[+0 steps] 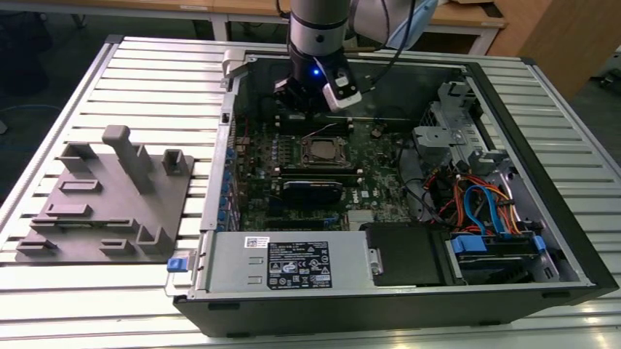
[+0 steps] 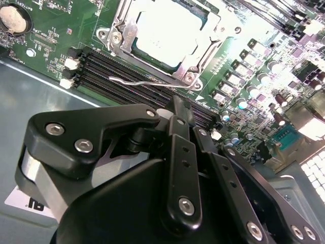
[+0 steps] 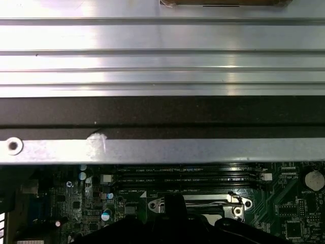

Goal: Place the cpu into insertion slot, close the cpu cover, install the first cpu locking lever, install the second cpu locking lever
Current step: 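Install the first cpu locking lever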

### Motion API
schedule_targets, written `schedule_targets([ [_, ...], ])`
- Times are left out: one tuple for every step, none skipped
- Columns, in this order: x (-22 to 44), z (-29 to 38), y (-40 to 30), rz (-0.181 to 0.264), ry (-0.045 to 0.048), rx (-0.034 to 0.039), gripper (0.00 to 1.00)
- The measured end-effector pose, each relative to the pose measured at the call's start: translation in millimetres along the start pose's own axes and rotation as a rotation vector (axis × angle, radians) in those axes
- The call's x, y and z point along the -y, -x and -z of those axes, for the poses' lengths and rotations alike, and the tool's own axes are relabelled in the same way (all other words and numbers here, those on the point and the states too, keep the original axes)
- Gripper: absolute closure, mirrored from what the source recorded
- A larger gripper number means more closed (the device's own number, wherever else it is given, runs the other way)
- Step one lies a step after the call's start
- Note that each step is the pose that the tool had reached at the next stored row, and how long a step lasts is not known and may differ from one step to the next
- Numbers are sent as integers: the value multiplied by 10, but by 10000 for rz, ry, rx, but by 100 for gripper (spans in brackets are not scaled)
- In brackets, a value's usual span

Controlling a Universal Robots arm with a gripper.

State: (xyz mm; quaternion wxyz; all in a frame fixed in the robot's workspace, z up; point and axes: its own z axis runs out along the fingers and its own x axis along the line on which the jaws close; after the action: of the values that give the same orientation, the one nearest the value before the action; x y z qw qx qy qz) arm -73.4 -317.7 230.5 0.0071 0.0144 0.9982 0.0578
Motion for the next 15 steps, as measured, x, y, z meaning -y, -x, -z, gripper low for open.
schedule_targets([
  [0,-2,3,1,1,0,90],
  [0,-6,7,1,3,2,90],
  [0,-7,13,0,1,1,90],
  [1,-10,21,-1,-1,0,90],
  [1,-15,31,0,0,0,90],
  [1,-19,43,0,0,0,90],
  [1,-24,54,0,0,0,90],
  [1,-27,65,0,1,0,90],
  [1,-30,76,0,2,1,90],
  [1,-31,87,0,2,1,90],
  [0,-32,99,0,-1,0,90],
  [-2,-34,110,0,0,0,90],
  [-3,-36,121,-1,1,0,90],
  [-5,-39,134,-1,1,0,90],
  [-6,-41,145,0,1,0,90],
])
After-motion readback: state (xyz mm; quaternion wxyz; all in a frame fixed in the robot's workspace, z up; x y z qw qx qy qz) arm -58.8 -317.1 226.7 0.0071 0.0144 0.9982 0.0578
